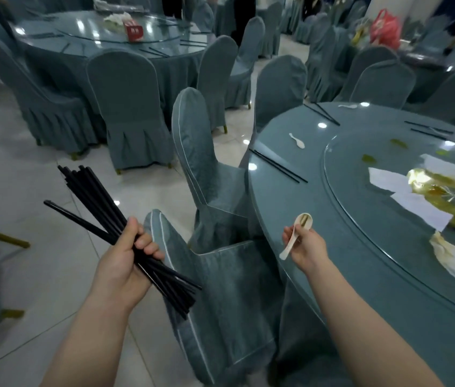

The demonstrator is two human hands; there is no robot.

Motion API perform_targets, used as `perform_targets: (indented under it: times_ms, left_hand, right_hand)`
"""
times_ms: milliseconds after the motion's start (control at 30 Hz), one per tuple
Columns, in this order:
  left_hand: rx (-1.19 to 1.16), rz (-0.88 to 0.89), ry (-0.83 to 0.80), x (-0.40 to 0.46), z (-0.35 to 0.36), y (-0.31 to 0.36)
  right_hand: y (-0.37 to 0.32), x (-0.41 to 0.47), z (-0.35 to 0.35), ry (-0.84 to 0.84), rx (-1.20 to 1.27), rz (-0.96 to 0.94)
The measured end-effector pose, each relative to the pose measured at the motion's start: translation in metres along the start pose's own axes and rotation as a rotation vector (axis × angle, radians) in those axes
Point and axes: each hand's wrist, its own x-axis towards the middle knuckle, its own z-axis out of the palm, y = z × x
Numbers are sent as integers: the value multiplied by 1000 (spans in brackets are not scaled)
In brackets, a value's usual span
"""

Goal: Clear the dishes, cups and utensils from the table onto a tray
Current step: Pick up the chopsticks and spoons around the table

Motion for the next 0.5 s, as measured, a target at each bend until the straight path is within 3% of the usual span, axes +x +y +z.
perform_targets:
  times_ms: [200,500]
  left_hand:
    - [-10,-16,-12,-25,-65,48]
    - [-54,-5,38,-28,-129,107]
  right_hand:
    - [48,-80,43,-120,-33,-40]
    - [83,-144,90,-366,-331,-3]
